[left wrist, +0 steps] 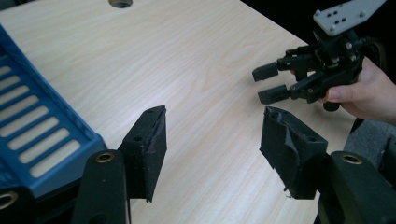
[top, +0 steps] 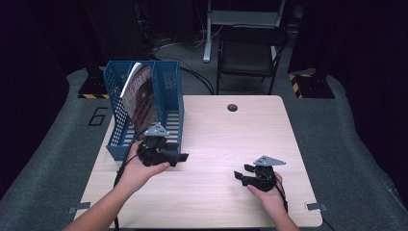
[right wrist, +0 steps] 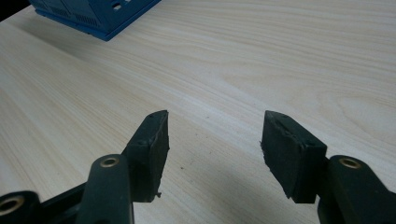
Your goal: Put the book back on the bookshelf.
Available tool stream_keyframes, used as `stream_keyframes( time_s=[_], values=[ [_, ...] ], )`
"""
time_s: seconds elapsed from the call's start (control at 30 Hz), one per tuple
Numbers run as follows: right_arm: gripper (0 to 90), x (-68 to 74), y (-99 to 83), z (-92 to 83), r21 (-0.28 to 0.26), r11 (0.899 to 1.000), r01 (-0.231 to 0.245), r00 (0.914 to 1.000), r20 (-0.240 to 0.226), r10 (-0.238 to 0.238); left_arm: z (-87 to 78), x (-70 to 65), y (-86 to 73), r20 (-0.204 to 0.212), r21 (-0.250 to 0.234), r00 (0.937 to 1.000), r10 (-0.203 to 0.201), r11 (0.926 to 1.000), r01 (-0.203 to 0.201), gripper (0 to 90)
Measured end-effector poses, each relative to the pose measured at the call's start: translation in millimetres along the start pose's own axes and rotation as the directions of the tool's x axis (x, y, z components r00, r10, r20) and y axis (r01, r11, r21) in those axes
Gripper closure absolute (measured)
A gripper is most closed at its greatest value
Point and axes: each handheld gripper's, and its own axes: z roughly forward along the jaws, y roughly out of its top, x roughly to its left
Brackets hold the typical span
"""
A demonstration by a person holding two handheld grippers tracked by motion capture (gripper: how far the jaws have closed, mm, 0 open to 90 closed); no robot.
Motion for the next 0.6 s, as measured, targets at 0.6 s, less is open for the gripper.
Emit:
stream_keyframes(
  time_s=[0.6],
  values=[
    [41.3, 0.0, 0.3, -0.4, -0.005, 1.000, 0.000, 1.0000, 0.001, 0.000, 42.9, -4.5, -59.9, 0.043, 0.023, 0.9990, 0.014, 0.9996, -0.015, 42.0]
  ],
)
